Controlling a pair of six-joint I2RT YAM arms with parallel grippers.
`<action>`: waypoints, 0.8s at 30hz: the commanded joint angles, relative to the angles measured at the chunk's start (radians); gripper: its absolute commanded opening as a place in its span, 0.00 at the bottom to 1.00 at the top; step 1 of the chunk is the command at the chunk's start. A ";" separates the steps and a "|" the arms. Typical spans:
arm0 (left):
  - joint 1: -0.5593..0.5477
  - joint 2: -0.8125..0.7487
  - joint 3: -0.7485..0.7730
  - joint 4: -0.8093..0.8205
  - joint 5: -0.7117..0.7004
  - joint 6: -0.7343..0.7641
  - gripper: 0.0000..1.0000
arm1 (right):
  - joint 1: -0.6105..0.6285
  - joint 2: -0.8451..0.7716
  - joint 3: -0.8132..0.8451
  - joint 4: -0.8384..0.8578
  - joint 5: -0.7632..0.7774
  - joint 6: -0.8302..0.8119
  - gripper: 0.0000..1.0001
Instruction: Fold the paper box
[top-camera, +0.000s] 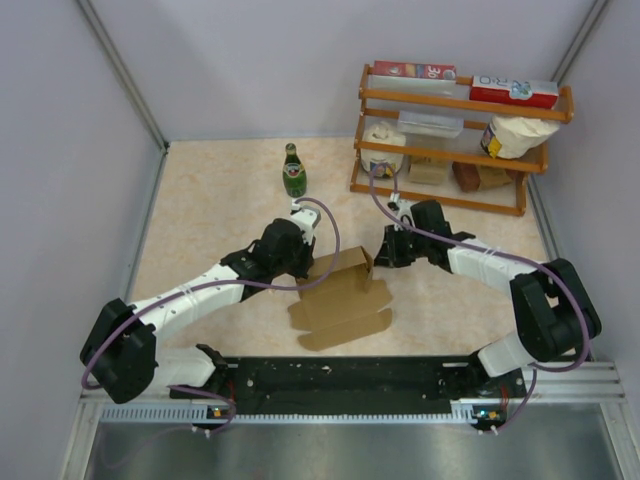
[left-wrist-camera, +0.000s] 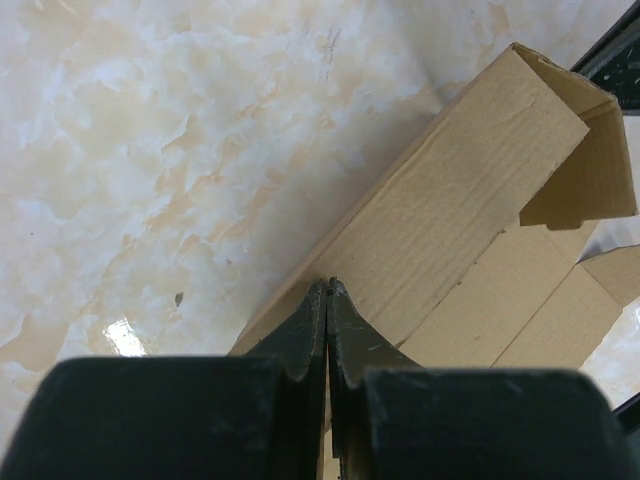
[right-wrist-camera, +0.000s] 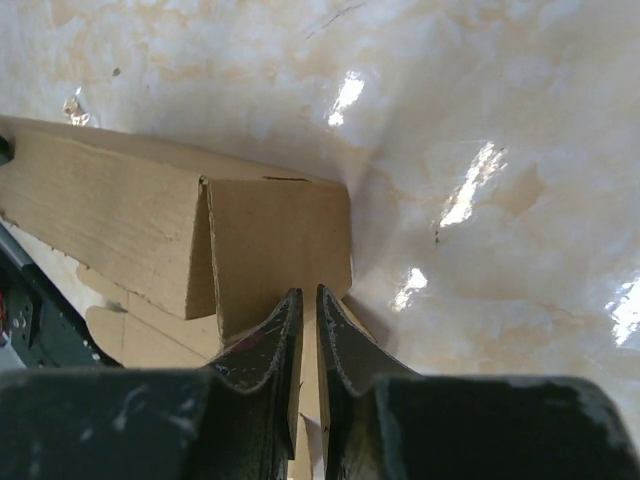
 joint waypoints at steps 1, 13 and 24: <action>0.001 0.002 -0.002 0.031 0.013 -0.010 0.00 | 0.010 -0.008 -0.036 0.079 -0.079 -0.035 0.11; 0.001 0.001 -0.001 0.027 0.019 -0.006 0.00 | 0.046 -0.022 -0.079 0.139 -0.102 -0.099 0.29; 0.003 0.012 0.001 0.035 0.036 -0.006 0.00 | 0.060 -0.008 -0.113 0.277 -0.121 -0.123 0.36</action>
